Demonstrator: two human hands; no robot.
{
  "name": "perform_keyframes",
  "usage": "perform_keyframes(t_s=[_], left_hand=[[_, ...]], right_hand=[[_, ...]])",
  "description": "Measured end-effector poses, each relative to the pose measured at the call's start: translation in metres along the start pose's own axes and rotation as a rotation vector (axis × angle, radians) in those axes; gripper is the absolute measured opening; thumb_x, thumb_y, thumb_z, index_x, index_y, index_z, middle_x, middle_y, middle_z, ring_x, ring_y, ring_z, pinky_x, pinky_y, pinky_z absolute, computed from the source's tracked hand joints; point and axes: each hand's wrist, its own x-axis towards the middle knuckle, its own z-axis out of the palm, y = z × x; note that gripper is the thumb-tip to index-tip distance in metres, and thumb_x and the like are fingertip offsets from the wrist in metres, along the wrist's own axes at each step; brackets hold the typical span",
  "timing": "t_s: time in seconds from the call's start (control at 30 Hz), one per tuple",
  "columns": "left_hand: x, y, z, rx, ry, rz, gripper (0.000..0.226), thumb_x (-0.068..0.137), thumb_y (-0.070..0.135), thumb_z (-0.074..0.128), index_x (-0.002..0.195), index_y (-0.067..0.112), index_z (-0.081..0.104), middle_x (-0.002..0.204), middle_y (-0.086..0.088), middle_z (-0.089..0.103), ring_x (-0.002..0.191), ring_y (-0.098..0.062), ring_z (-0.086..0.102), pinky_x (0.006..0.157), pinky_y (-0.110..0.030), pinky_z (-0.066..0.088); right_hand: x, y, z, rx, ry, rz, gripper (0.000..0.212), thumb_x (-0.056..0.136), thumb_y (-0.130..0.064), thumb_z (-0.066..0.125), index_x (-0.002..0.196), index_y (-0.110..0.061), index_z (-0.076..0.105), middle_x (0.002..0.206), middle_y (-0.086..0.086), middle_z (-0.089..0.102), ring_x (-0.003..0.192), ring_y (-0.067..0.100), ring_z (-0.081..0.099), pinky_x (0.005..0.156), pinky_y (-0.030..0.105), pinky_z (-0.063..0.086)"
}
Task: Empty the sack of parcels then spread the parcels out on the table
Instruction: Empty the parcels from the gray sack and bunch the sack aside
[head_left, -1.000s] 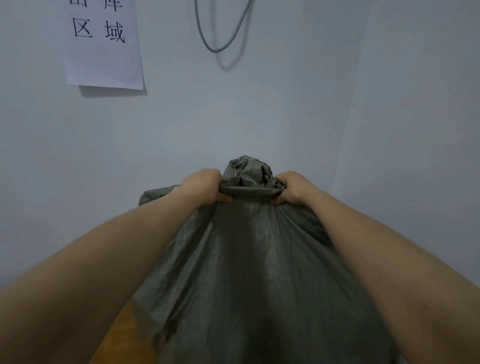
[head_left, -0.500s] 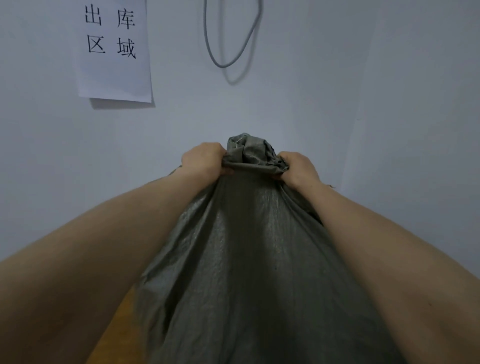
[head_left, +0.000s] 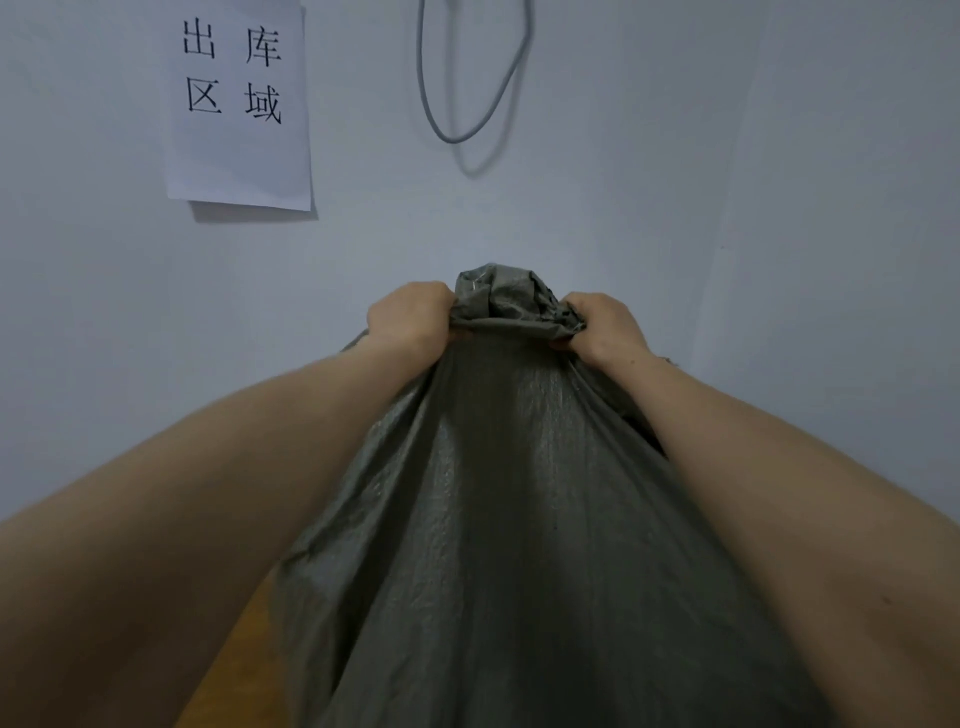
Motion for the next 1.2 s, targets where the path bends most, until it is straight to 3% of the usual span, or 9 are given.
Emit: perform_keyframes(t_s=[0.27, 0.43, 0.57, 0.67, 0.8, 0.9, 1.07, 1.2], left_hand=[[0.002, -0.002, 0.0, 0.042, 0.032, 0.009, 0.023, 0.091, 0.027, 0.056, 0.11, 0.015, 0.064, 0.117, -0.012, 0.062, 0.11, -0.034, 0.056, 0.074, -0.033, 0.035], [0.017, 0.004, -0.017, 0.01, 0.154, -0.016, 0.018, 0.091, 0.021, 0.053, 0.103, 0.016, 0.066, 0.112, -0.012, 0.063, 0.106, -0.034, 0.058, 0.074, -0.032, 0.035], [0.008, 0.0, -0.005, 0.075, 0.105, 0.03, 0.019, 0.093, 0.021, 0.05, 0.102, 0.016, 0.065, 0.112, -0.011, 0.064, 0.105, -0.033, 0.059, 0.072, -0.031, 0.036], [0.019, 0.002, -0.024, 0.051, 0.151, 0.024, 0.019, 0.093, 0.021, 0.051, 0.103, 0.015, 0.065, 0.113, -0.012, 0.063, 0.107, -0.034, 0.058, 0.074, -0.032, 0.035], [0.018, 0.008, -0.026, 0.049, 0.17, 0.032, 0.017, 0.091, 0.018, 0.05, 0.099, 0.014, 0.065, 0.111, -0.012, 0.063, 0.105, -0.034, 0.058, 0.073, -0.032, 0.035], [0.014, 0.006, -0.02, 0.059, 0.129, 0.039, 0.018, 0.092, 0.021, 0.051, 0.102, 0.014, 0.065, 0.114, -0.013, 0.063, 0.108, -0.034, 0.057, 0.074, -0.033, 0.035], [0.026, 0.014, -0.039, 0.033, 0.193, 0.036, 0.02, 0.091, 0.024, 0.054, 0.104, 0.015, 0.066, 0.113, -0.013, 0.063, 0.108, -0.035, 0.057, 0.075, -0.033, 0.036], [0.019, 0.011, -0.029, 0.061, 0.153, 0.05, 0.017, 0.09, 0.022, 0.055, 0.101, 0.016, 0.066, 0.112, -0.011, 0.063, 0.107, -0.034, 0.057, 0.072, -0.032, 0.036]], right_hand=[[0.001, -0.003, -0.003, -0.024, -0.002, -0.009, 0.008, 0.086, -0.015, 0.062, 0.084, -0.017, 0.054, 0.088, 0.004, 0.055, 0.084, 0.021, 0.048, 0.069, 0.028, 0.032], [0.013, -0.011, -0.017, -0.025, 0.125, -0.02, 0.012, 0.087, -0.011, 0.059, 0.082, -0.018, 0.05, 0.09, 0.009, 0.054, 0.082, 0.021, 0.046, 0.066, 0.028, 0.03], [0.005, -0.004, -0.007, -0.024, 0.056, -0.016, 0.009, 0.085, -0.009, 0.061, 0.085, -0.017, 0.056, 0.096, 0.012, 0.059, 0.091, 0.027, 0.054, 0.068, 0.028, 0.032], [0.015, -0.01, -0.019, -0.019, 0.121, -0.042, 0.004, 0.086, -0.011, 0.06, 0.089, -0.011, 0.061, 0.099, 0.015, 0.061, 0.093, 0.028, 0.056, 0.068, 0.028, 0.032], [0.015, -0.006, -0.018, -0.019, 0.141, -0.029, 0.01, 0.087, -0.013, 0.059, 0.082, -0.018, 0.052, 0.096, 0.014, 0.059, 0.088, 0.027, 0.053, 0.067, 0.028, 0.03], [0.011, -0.003, -0.016, -0.038, 0.098, -0.035, 0.011, 0.086, -0.011, 0.06, 0.083, -0.02, 0.053, 0.095, 0.012, 0.057, 0.091, 0.027, 0.054, 0.068, 0.027, 0.03], [0.019, -0.01, -0.032, 0.014, 0.159, -0.043, 0.012, 0.086, -0.016, 0.063, 0.082, -0.019, 0.051, 0.091, 0.009, 0.054, 0.086, 0.022, 0.047, 0.069, 0.028, 0.031], [0.016, -0.005, -0.024, -0.011, 0.137, -0.031, 0.007, 0.085, -0.011, 0.063, 0.092, -0.014, 0.062, 0.099, 0.015, 0.058, 0.092, 0.027, 0.053, 0.069, 0.027, 0.03]])
